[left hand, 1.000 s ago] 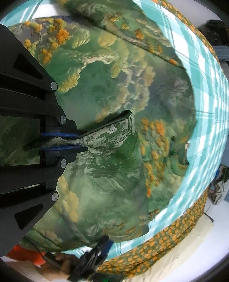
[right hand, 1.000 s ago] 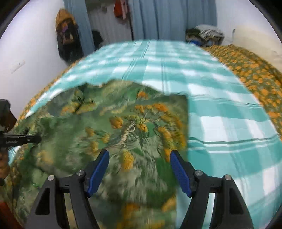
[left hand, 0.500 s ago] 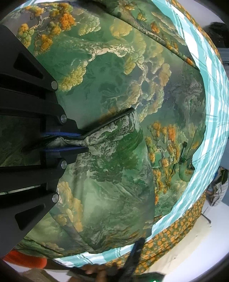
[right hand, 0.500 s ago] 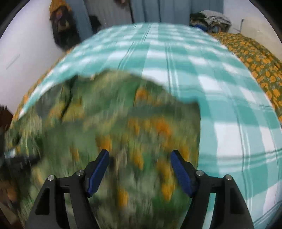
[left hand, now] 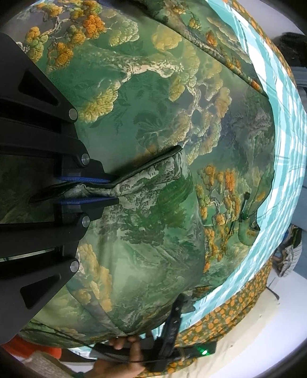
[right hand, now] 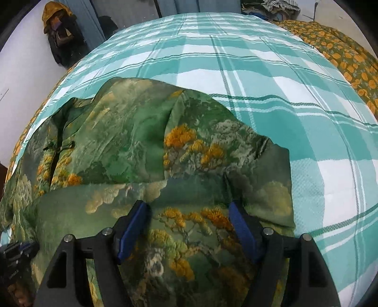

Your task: Fold large clothes

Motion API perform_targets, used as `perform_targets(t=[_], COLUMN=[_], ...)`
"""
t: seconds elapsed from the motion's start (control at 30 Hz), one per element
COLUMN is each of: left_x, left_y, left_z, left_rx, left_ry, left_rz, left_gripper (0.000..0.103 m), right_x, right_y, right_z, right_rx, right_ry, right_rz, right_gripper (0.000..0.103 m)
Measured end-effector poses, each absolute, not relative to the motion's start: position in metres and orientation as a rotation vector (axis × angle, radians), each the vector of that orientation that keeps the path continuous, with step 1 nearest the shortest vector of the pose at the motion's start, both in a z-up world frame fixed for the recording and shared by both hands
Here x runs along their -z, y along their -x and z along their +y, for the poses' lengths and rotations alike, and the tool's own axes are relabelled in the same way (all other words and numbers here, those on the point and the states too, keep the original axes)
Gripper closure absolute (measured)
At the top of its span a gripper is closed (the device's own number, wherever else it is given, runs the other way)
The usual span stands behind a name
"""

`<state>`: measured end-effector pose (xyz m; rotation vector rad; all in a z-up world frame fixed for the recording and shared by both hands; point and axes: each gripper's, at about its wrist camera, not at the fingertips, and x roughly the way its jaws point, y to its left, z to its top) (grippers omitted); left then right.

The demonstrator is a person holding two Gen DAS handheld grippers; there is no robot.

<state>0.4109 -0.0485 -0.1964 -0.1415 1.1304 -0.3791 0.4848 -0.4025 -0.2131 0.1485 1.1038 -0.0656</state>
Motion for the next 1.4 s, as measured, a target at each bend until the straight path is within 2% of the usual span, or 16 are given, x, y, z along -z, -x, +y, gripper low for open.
perform_targets(t=[0.4,0.5,0.57,0.6,0.63,0.7,0.73,0.93,1.13,1.27,1.37,1.4], left_x=[0.191,0.185,0.176,0.171,0.165,0.153,0.149,0.15,0.179,0.212,0.211,0.209], left_y=[-0.412,-0.408,-0.4,-0.395,-0.387,-0.369,-0.357,-0.329,-0.315,-0.313,-0.316,-0.319], left_z=[-0.053,-0.054,-0.051,-0.047,-0.04,-0.021,-0.004,0.13,0.317,0.381,0.398,0.4], left_rx=[0.361,0.349,0.33,0.323,0.316,0.276,0.248,0.02,-0.317,-0.398,-0.443,-0.452], left_ry=[0.116,0.09,0.063,0.053,0.041,0.009,0.001,0.198,0.86,1.116,1.127,1.109], left_rz=[1.137,1.129,1.123,1.117,1.102,1.059,1.041,1.042,0.914,0.819,0.74,0.736], left_gripper=[0.092,0.088,0.076,0.06,0.04,0.021,0.02,0.02,0.014,0.016,0.033,0.051], right_x=[0.201,0.2,0.19,0.185,0.18,0.17,0.167,0.167,0.178,0.176,0.175,0.175], right_y=[-0.37,-0.354,-0.346,-0.341,-0.335,-0.317,-0.306,-0.247,-0.224,-0.221,-0.218,-0.217], right_z=[-0.37,-0.364,-0.36,-0.358,-0.356,-0.346,-0.34,-0.308,-0.281,-0.259,-0.242,-0.237], right_rx=[0.107,0.136,0.177,0.186,0.187,0.166,0.154,0.11,0.059,0.024,-0.01,-0.02], right_ry=[0.017,0.03,0.026,0.02,0.014,-0.007,-0.014,-0.045,-0.031,0.004,0.043,0.053], right_rz=[1.065,1.052,1.03,1.012,0.994,0.957,0.939,0.902,0.942,0.95,0.952,0.953], right_gripper=[0.029,0.029,0.029,0.029,0.029,0.029,0.029,0.029,0.029,0.029,0.029,0.029])
